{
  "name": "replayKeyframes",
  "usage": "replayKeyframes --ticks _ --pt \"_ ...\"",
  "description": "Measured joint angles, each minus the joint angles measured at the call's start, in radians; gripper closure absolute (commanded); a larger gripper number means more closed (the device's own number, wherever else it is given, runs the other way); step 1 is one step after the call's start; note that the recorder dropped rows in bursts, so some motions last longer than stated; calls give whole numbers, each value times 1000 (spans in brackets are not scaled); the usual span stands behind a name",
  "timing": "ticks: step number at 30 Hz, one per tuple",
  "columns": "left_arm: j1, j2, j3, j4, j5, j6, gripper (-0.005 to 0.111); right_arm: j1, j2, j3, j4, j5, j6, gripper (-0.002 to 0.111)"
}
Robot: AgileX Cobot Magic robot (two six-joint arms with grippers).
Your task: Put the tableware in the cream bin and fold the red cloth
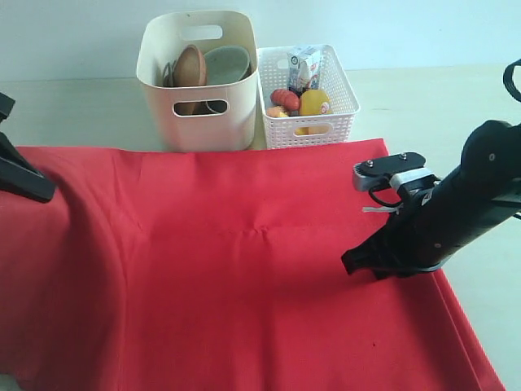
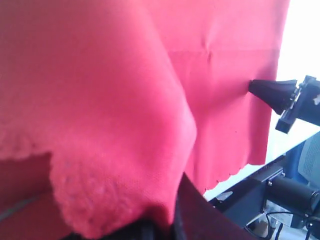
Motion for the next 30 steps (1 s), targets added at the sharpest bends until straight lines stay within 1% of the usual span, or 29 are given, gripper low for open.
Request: replayKeyframes --ticks 3,5,12,16,19,20,21,22,23,24,28,30 --pt "-61 0 0 -11 0 -19 107 0 0 0 2 -8 4 108" --pt "-90 4 0 -31 0 -26 107 0 0 0 2 -10 7 108" --pt "-204 61 0 -184 0 -32 107 0 2 0 8 -18 7 108" --pt "-274 108 -33 -229 0 -42 107 0 2 0 8 -18 7 108" --pt "-335 148 -85 -265 -2 -50 107 0 4 0 8 -20 7 108" --pt "-374 177 -129 -313 -2 -55 107 0 4 0 8 -20 7 108" --pt "-389 189 -150 -335 -2 -55 107 0 4 0 10 -20 7 108" --pt "-425 222 -194 -384 -2 -61 107 0 6 0 10 -22 8 108" --pt "-439 237 -211 -399 -2 -64 107 0 6 0 10 -22 8 108" --pt "-480 285 -250 -417 -2 -81 107 0 6 0 10 -22 8 108" --pt "-563 398 -330 -469 -2 -102 107 0 6 0 12 -22 15 108" --pt "-607 475 -385 -526 -12 -108 107 0 6 0 14 -24 17 108"
